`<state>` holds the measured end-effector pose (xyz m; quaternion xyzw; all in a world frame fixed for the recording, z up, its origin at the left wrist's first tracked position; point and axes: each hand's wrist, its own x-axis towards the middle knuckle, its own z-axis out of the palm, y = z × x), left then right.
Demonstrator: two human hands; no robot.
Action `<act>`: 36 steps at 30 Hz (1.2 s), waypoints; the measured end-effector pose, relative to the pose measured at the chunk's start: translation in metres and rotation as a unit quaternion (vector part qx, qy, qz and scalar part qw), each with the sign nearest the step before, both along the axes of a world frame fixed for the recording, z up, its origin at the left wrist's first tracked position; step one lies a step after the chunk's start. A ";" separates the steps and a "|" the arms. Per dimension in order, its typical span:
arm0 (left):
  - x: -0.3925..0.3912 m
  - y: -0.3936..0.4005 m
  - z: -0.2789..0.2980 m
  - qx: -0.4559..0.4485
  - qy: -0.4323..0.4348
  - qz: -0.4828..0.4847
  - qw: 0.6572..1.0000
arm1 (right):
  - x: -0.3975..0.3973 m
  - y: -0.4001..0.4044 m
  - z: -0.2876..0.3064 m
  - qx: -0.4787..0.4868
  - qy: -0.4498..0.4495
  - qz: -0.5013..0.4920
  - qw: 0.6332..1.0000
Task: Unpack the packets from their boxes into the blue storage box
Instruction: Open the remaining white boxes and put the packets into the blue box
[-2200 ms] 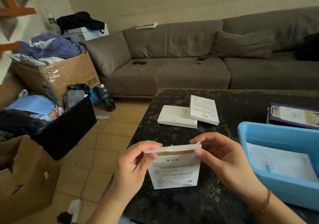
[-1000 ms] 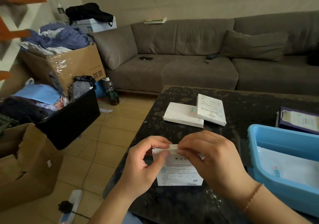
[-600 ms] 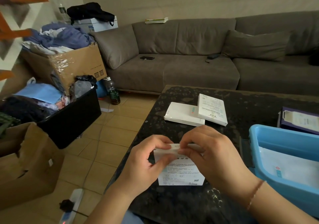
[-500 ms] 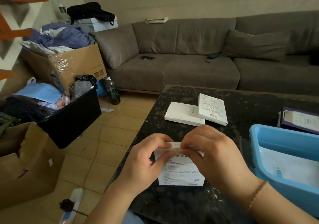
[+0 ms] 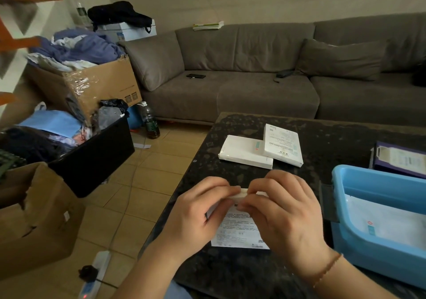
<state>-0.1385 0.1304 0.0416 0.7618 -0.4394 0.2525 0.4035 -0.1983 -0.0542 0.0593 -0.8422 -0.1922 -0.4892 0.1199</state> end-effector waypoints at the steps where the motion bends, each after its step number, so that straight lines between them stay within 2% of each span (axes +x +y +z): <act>1: 0.000 0.000 -0.001 0.003 -0.011 0.005 1.000 | 0.000 0.002 -0.002 0.016 -0.011 -0.010 1.000; 6: -0.001 -0.001 -0.005 0.022 -0.047 0.020 0.998 | -0.001 0.014 -0.010 0.069 -0.017 -0.046 0.996; 12: 0.000 0.001 -0.006 0.038 -0.042 0.007 0.998 | 0.002 0.010 -0.006 0.048 -0.003 0.005 0.999; 18: 0.000 -0.002 -0.005 0.038 -0.049 0.019 0.998 | -0.002 0.009 -0.012 0.035 -0.024 -0.024 0.999; 25: -0.003 0.001 0.000 0.054 -0.055 0.028 0.997 | 0.006 0.013 -0.004 0.061 -0.011 -0.007 0.998; 30: -0.004 0.000 0.002 0.052 -0.031 0.016 0.998 | 0.000 0.010 -0.013 0.023 -0.049 -0.020 0.998; 36: -0.004 -0.001 0.004 0.056 -0.012 0.017 0.998 | 0.006 0.006 -0.026 0.027 -0.101 -0.025 0.994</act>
